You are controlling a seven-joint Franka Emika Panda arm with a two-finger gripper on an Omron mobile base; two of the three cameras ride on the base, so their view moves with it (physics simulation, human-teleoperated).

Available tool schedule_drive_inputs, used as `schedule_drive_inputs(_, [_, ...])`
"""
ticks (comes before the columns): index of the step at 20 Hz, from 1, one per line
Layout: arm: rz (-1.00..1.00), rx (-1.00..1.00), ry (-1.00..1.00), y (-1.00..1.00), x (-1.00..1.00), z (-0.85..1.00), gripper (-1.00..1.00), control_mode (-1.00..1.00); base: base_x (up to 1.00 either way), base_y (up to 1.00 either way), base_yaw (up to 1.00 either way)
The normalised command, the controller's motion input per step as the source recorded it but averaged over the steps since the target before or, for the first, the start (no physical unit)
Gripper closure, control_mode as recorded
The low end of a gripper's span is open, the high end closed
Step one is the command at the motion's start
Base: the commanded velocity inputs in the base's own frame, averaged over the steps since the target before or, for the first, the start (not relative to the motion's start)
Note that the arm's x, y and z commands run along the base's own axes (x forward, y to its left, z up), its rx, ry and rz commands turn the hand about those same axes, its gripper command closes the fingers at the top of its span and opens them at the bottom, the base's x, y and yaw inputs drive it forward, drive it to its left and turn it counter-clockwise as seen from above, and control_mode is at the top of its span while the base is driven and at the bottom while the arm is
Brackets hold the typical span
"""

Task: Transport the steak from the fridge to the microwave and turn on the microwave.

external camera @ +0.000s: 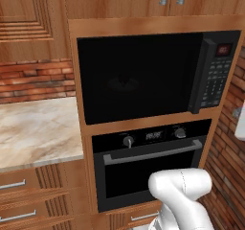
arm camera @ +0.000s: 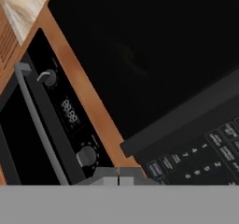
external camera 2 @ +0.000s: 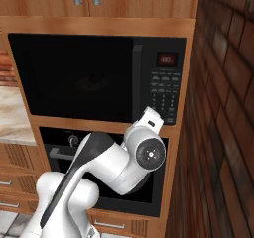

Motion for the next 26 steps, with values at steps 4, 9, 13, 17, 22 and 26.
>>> schedule_drive_inputs(4, [0.01, 0.06, 0.0, 0.0, 0.32, -0.07, 1.0, -1.0, 0.0, 0.0, 0.0])
schedule_drive_inputs(9, [0.02, 0.05, 0.0, -0.04, 0.36, -0.04, 1.0, -1.0, 0.0, 0.0, 0.0])
schedule_drive_inputs(13, [0.02, 0.05, 0.0, -0.16, 0.28, -0.09, 1.0, -1.0, 0.0, 0.0, 0.0])
schedule_drive_inputs(17, [0.02, 0.04, 0.0, -0.19, 0.18, -0.13, 1.0, -1.0, 0.0, 0.0, 0.0])
schedule_drive_inputs(22, [0.01, 0.01, -0.01, -0.06, 0.16, -0.11, 1.0, -1.0, 0.0, 0.0, 0.0])
schedule_drive_inputs(26, [0.0, 0.0, -0.02, 0.0, 0.04, -0.08, 1.0, -1.0, 0.0, 0.0, 0.0])
